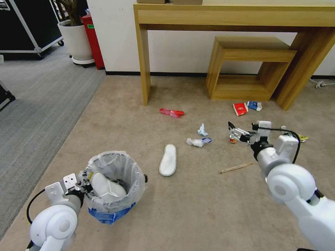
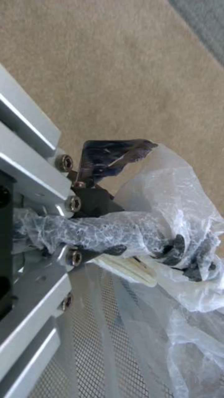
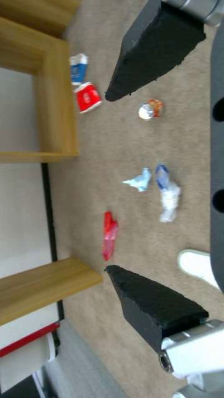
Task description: Pick up the trash bin and place the garbage on the floor into it.
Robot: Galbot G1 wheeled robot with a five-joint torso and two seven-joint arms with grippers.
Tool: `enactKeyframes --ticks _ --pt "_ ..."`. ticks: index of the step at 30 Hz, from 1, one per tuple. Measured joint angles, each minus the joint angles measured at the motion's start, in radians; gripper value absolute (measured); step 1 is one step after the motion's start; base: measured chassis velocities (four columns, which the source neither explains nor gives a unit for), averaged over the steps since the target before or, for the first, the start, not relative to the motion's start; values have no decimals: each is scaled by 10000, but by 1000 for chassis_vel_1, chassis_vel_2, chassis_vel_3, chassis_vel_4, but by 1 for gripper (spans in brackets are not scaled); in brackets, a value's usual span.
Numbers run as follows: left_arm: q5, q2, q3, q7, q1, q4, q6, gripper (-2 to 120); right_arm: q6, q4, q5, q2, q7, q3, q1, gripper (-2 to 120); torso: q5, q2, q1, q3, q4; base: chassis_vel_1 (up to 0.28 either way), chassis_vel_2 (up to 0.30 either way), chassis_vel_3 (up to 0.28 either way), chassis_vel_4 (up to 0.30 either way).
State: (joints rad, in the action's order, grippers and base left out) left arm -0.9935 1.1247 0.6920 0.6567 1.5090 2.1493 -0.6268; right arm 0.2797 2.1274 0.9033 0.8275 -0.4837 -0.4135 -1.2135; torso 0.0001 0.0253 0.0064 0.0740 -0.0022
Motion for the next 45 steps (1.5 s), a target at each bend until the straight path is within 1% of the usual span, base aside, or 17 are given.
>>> enactKeyframes --ticks 6,10,16,31,45 --pt "-104 -96 394 -58 204 4 25 0 -78 -71 -613 457 226 -37 -352 100 -1 0 0 1 1 0 0 0 0" --pt "-144 -139 518 -78 253 10 40 0 -73 -106 -819 549 366 34 -429 98 -1 0 0 1 1 0 0 0 0" --pt "-147 -116 532 -84 262 38 62 0 -28 -93 -885 575 432 103 -461 94 -1 0 0 0 1 0 0 0 0" --pt "-70 41 406 -85 249 182 81 0 -22 -93 -1010 553 564 236 -462 93 0 -1 3 3 1 -87 88 97 -99" --pt "-28 83 332 -84 202 162 87 0 -13 -180 -1080 566 646 364 -362 89 0 -1 0 1 0 -22 20 25 -19"
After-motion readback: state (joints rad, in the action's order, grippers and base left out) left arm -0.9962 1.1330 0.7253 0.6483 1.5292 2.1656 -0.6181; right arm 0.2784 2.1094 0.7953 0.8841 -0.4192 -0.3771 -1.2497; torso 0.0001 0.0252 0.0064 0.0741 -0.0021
